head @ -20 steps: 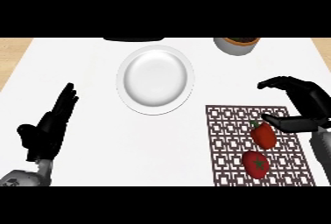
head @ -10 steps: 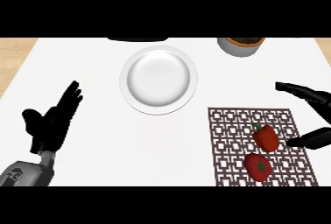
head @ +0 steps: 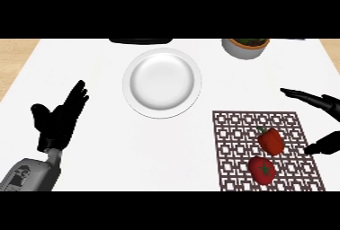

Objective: Pick the bell pepper from the placemat and place it in the plate

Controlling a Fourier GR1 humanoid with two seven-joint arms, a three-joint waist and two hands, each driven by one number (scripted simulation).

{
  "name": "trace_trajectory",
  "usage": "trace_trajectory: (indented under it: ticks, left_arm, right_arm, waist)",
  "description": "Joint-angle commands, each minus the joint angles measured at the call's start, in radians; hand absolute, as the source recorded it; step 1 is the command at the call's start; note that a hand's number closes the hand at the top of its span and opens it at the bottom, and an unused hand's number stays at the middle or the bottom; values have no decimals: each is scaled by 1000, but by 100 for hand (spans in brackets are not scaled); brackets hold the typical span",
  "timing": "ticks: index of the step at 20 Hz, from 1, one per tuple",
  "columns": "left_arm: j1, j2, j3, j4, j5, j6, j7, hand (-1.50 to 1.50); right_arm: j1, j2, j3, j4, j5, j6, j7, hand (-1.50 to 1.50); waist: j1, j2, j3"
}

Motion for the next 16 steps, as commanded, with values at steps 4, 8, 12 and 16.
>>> trace_trajectory:
  ticks: [4,8,12,16]
  left_arm:
    - [-31,-29,-2,25,-32,4,1,0]
    - [3,-1,49,37,-22,-38,-4,0]
    - [-32,-9,69,55,-16,-61,6,0]
    - [-27,-8,84,32,-33,-66,27,0]
  right_arm:
    - [-66,-20,126,94,146,56,-200,-150]
    - [-121,13,146,157,240,-52,-192,-150]
    - [-209,60,193,266,335,-97,-172,-150]
    - [-186,110,227,291,415,-176,-149,-150]
  waist:
    - [-10,-5,-2]
    - [-14,-8,-2]
    - [-8,-6,-2]
    - [-14,-8,-2]
